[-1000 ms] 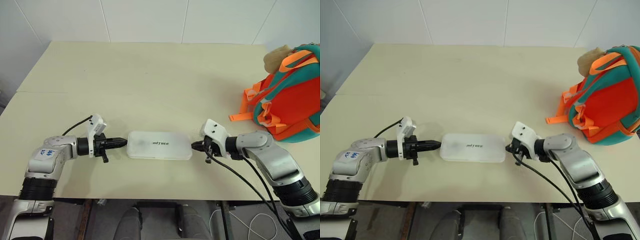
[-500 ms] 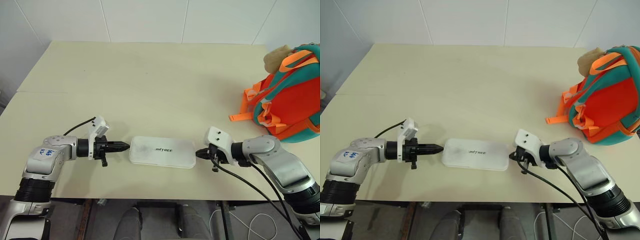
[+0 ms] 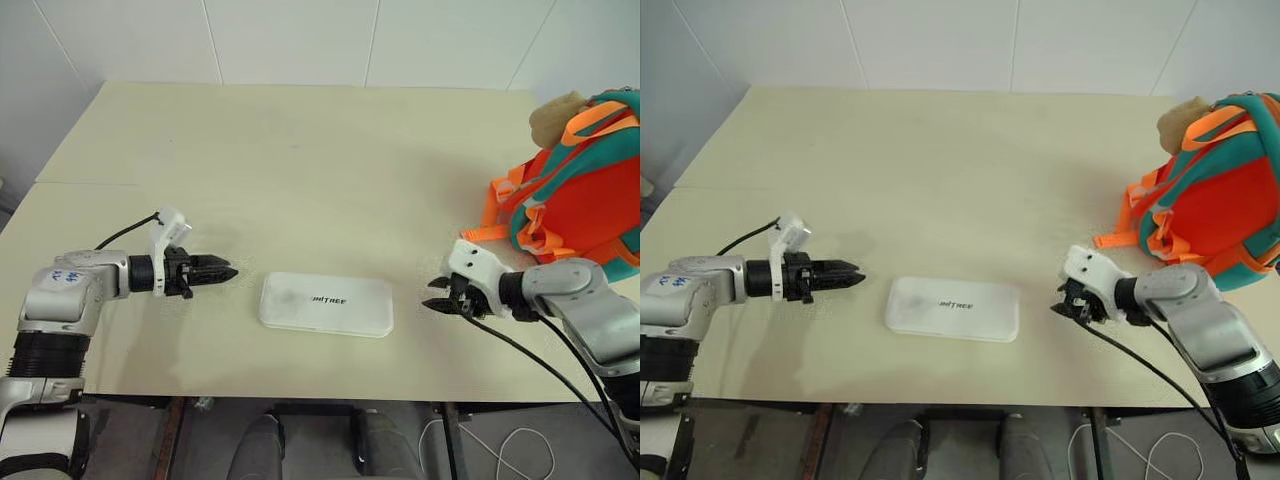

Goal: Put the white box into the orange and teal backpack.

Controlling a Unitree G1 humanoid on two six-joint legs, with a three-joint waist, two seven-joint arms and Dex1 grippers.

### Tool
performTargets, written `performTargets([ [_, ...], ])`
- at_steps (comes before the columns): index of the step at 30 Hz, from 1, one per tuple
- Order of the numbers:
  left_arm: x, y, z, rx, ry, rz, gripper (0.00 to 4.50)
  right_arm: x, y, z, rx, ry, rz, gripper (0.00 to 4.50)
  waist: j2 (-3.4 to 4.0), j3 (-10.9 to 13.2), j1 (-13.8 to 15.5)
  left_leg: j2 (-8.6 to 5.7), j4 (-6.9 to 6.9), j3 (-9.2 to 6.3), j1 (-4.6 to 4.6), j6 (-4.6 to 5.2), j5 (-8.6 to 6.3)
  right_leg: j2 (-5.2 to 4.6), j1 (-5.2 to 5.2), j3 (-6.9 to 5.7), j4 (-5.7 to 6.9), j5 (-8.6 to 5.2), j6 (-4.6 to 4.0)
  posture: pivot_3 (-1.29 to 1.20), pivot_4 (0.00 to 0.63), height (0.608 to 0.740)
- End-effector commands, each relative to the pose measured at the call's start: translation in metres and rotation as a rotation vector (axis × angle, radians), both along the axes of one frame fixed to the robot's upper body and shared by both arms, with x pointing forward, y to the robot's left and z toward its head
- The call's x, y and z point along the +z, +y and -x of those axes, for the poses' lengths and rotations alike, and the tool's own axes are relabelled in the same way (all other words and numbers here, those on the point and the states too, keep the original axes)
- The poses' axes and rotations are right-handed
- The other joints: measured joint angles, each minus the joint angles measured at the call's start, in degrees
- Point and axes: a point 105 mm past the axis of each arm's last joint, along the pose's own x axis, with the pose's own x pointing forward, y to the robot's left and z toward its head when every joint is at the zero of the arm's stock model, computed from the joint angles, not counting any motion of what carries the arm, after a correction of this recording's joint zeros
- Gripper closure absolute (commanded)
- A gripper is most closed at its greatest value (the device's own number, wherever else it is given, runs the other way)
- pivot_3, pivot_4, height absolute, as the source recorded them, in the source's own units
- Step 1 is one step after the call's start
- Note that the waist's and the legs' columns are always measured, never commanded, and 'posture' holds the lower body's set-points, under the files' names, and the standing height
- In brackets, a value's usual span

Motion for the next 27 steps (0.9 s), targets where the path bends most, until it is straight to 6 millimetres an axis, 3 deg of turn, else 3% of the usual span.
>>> performTargets([
  [1,0.001,0.007,0.002,-0.01,0.05,0.008,1.35,0.013,0.0,-0.003,0.008,-0.046,-0.02,1.14,0.0,0.0,-0.18,0.01,0.0,0.01,0.02,0.0,-0.02,0.01,0.0,0.0,0.01,-0.01,-0.01,0.0,0.15,0.74],
  [4,0.003,0.007,0.006,-0.027,0.129,0.081,0.38,0.011,0.004,-0.002,0.01,-0.045,-0.037,0.06,0.0,0.0,-0.06,0.01,-0.01,0.01,0.0,0.0,-0.02,0.02,-0.02,0.0,0.02,-0.01,-0.01,0.0,0.15,0.74],
  [5,0.006,0.005,0.01,-0.047,0.17,0.131,0.03,0.01,0.005,-0.002,0.011,-0.042,-0.04,0.0,0.0,0.0,-0.03,0.01,0.0,0.01,-0.01,0.0,-0.02,0.02,-0.02,-0.01,0.02,-0.01,-0.01,0.0,0.15,0.74],
  [11,0.0,-0.002,0.025,-0.075,0.379,0.216,0.01,0.007,0.009,0.0,0.015,-0.036,-0.058,0.0,0.0,0.0,0.08,0.01,0.01,0.01,-0.02,0.0,-0.02,0.02,-0.02,-0.01,0.03,-0.01,-0.01,0.0,0.15,0.74],
  [17,-0.002,-0.013,0.02,-0.041,0.522,0.349,0.01,0.006,0.008,0.0,0.008,-0.041,-0.057,0.0,0.0,0.0,0.12,0.0,0.04,0.01,-0.02,0.0,-0.02,0.02,-0.02,-0.01,0.05,-0.01,-0.01,0.0,0.15,0.74],
  [27,-0.024,-0.044,0.022,-0.055,0.713,0.373,0.01,0.004,0.011,-0.002,0.005,-0.052,-0.064,0.0,-0.01,0.0,0.14,0.0,0.08,0.01,-0.01,0.0,-0.02,0.02,-0.01,0.01,0.09,0.01,0.03,0.0,0.15,0.74],
])
